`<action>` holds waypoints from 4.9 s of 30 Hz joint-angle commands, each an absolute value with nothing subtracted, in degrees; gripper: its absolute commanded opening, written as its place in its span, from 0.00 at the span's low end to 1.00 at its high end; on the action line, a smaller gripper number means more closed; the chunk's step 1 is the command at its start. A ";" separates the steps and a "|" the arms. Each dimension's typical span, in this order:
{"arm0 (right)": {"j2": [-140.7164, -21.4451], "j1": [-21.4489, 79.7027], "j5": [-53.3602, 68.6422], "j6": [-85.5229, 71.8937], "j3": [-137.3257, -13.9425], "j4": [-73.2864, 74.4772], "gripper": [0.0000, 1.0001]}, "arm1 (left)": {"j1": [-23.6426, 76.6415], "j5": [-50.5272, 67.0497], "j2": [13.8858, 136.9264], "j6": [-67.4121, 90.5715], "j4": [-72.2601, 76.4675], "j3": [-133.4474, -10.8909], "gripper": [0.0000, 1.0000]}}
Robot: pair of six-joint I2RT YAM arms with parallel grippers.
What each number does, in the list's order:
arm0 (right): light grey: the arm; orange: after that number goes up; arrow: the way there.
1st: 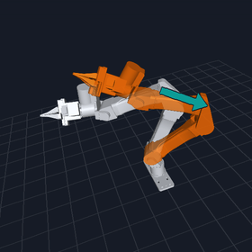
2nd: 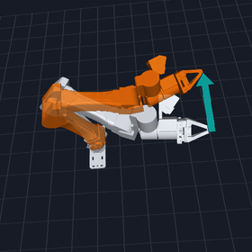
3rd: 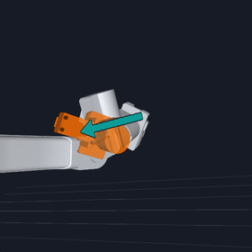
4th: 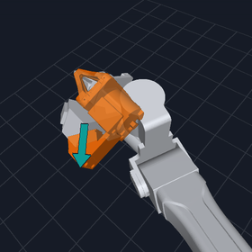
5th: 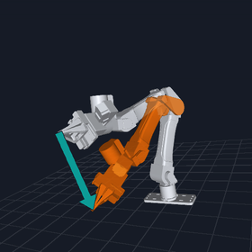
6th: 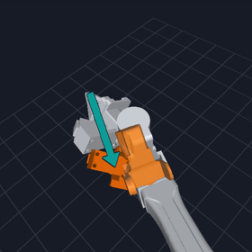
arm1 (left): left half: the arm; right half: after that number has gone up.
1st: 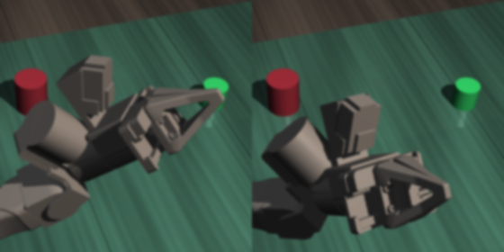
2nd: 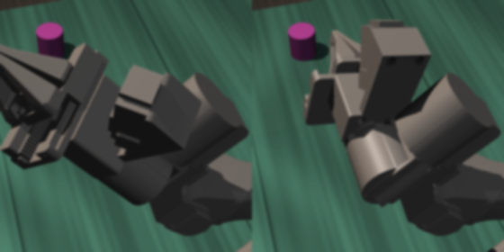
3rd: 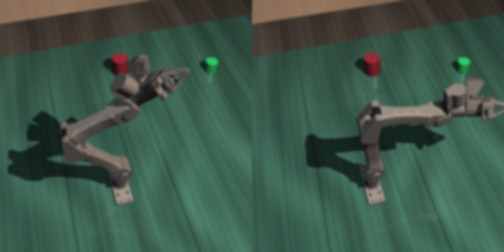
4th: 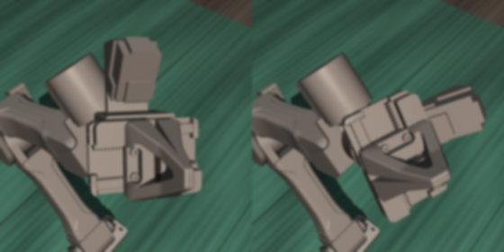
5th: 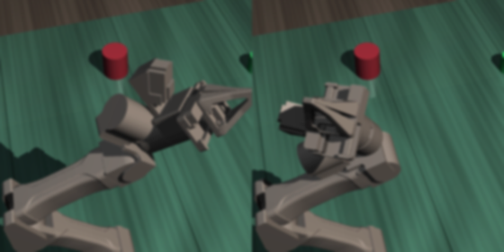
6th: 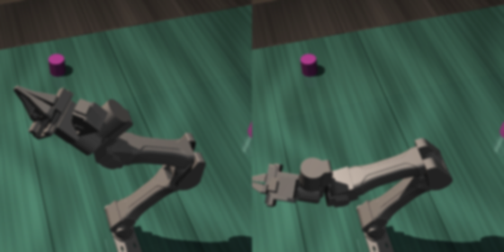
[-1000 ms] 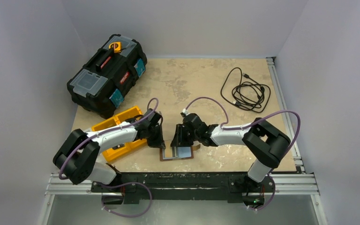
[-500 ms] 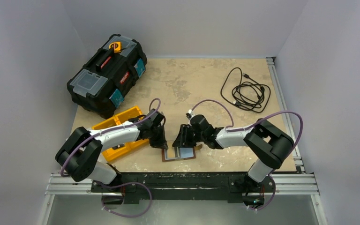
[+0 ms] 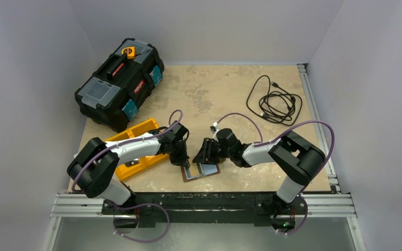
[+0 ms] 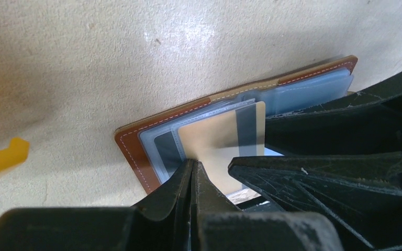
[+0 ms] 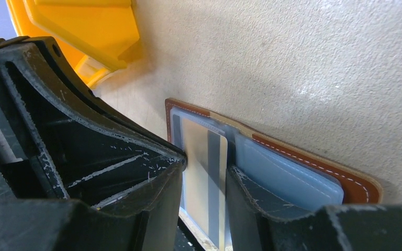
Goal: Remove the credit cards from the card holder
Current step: Remove the credit card from the card holder, then place the credit card in the storage box.
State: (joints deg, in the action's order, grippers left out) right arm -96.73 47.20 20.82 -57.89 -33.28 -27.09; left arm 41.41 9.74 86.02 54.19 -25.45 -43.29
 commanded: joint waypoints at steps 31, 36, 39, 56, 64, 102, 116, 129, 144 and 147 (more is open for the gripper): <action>-97.30 40.05 34.80 -63.34 -22.63 -44.32 0.20 | 42.45 1.29 91.68 59.07 -29.20 -41.22 0.00; -98.54 40.02 35.48 -64.47 -22.44 -46.52 0.10 | 42.45 1.49 91.76 58.85 -29.09 -41.22 0.00; -97.36 39.84 33.80 -64.07 -22.08 -44.53 0.05 | 42.45 1.16 91.67 58.73 -29.56 -41.18 0.00; -90.51 39.04 26.45 -60.65 -20.64 -34.55 0.07 | 42.19 -1.80 92.02 57.32 -32.04 -41.92 0.00; -92.00 38.92 27.46 -60.23 -20.75 -36.85 0.29 | 42.19 -1.77 92.93 56.77 -31.85 -42.49 0.00; -78.87 35.73 21.20 -52.50 -25.81 -15.49 0.00 | 42.61 -0.26 91.95 52.41 -29.99 -45.56 0.00; -71.43 33.45 23.43 -52.54 -31.94 -9.37 0.00 | 42.11 5.58 77.80 47.53 -32.37 -51.34 0.58; -73.66 30.68 42.86 -67.60 -35.07 -30.03 0.00 | 29.83 28.63 62.04 52.21 -17.46 -45.42 0.66; -74.74 31.41 44.63 -74.51 -34.67 -38.74 0.00 | 28.35 38.09 63.56 61.47 -2.19 -42.01 0.35; -74.46 31.55 44.27 -73.84 -34.46 -38.14 0.00 | 28.27 38.52 63.84 62.43 -0.96 -41.42 0.22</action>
